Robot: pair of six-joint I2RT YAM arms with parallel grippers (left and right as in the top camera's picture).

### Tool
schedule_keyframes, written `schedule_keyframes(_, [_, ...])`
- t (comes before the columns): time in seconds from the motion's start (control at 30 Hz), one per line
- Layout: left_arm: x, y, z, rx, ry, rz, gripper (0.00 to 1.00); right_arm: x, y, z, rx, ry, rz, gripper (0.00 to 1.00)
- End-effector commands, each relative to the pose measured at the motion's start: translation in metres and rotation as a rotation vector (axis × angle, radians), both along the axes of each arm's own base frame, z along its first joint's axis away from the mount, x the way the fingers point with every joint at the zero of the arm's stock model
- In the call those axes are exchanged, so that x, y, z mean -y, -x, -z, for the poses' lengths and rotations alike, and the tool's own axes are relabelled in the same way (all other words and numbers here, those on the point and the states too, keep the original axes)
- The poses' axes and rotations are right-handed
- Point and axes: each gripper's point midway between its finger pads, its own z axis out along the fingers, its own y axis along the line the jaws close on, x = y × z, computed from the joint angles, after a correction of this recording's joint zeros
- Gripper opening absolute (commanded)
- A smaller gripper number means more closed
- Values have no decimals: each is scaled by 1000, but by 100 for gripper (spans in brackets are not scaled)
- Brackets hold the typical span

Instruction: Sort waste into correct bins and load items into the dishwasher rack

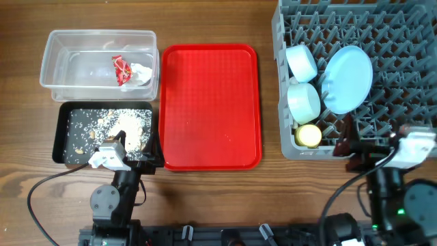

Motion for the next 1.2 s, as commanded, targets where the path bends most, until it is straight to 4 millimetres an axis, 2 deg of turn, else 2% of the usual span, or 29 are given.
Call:
schedule_keyframes(0.0, [-1, 0, 2, 2, -19, 0, 100, -11, -5, 44, 9, -12, -63, 100])
schedule_keyframes(0.2, [-1, 0, 2, 2, -19, 0, 100, -32, -18, 106, 54, -30, -176, 100])
schedule_keyframes(0.3, [-1, 0, 2, 2, -19, 0, 100, -33, -23, 128, 72, -79, -174, 100])
schedule_keyframes(0.43, [-1, 0, 2, 2, -19, 0, 100, -34, -29, 144, 97, -105, -172, 100])
schedule_keyframes(0.7, [-1, 0, 2, 2, -19, 0, 100, -35, -36, 159, 135, -107, -173, 100])
schedule_keyframes(1.17, [-1, 0, 2, 2, -19, 0, 100, -35, -36, 159, 133, -103, -173, 100])
